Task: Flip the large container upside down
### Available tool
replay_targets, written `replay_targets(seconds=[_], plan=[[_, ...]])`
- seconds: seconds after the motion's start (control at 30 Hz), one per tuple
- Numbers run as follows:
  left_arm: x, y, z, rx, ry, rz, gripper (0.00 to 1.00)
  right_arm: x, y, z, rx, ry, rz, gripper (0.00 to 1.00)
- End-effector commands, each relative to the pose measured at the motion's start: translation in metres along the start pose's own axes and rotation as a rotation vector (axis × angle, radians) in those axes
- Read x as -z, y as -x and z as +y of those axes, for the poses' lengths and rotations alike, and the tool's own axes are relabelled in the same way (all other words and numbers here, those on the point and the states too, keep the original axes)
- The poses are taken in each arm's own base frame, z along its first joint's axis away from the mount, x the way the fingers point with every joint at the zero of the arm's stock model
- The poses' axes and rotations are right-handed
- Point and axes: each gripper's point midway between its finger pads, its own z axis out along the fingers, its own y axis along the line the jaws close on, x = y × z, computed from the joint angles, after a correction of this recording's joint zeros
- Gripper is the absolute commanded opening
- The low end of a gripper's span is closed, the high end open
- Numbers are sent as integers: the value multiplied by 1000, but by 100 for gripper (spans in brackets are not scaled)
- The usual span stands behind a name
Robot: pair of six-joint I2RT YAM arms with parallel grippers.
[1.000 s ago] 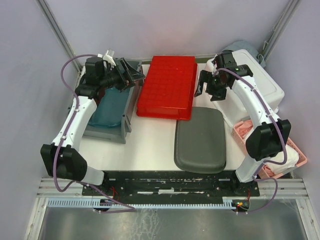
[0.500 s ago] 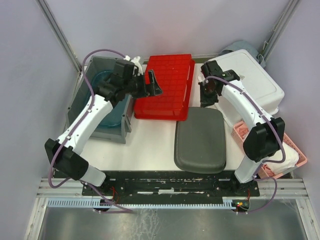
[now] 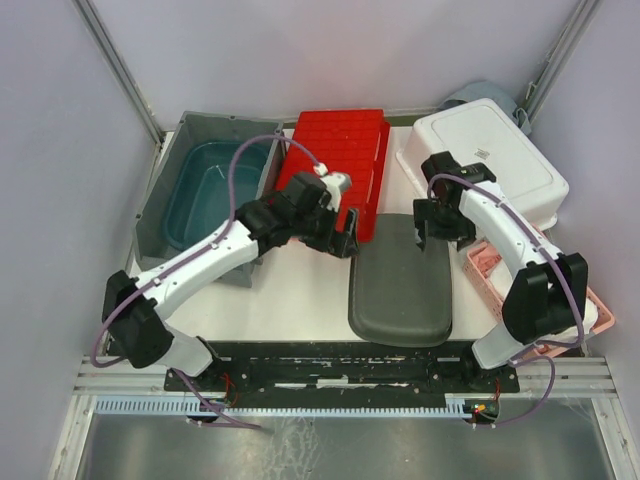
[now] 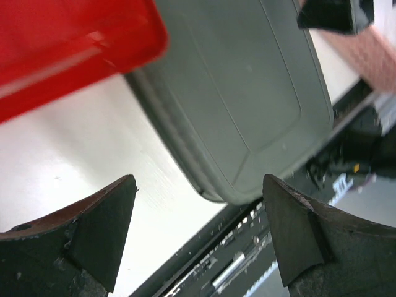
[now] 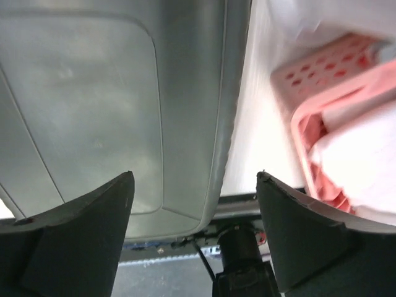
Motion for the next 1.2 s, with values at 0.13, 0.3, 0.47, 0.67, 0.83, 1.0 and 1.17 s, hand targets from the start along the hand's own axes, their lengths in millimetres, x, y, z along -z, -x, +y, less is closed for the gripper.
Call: replay_targets(seconds=[0.13,0.3,0.47,0.67,0.83,1.0,1.17], plan=[[-51,-33,-30,-153,-191,126,89,1,-50,8,-48,171,110,99],[-65,-40,-23,-124,-169,122,88,-6,-81,-3,-114,198,182,99],[-52,-40,-22,-204,-214,85,90,-9,-103,0,-209,265,221,99],[-41,-37,-26,-256,-267,88,89,-17,-145,8,-277,306,288,99],[-18,6,-22,-248,-311,-43,90,-9,-152,18,-290,375,257,99],[1,30,-17,-210,-369,-61,87,1,-173,63,-245,575,296,99],[2,36,-5,-210,-308,-117,89,0,-180,88,-100,595,306,99]])
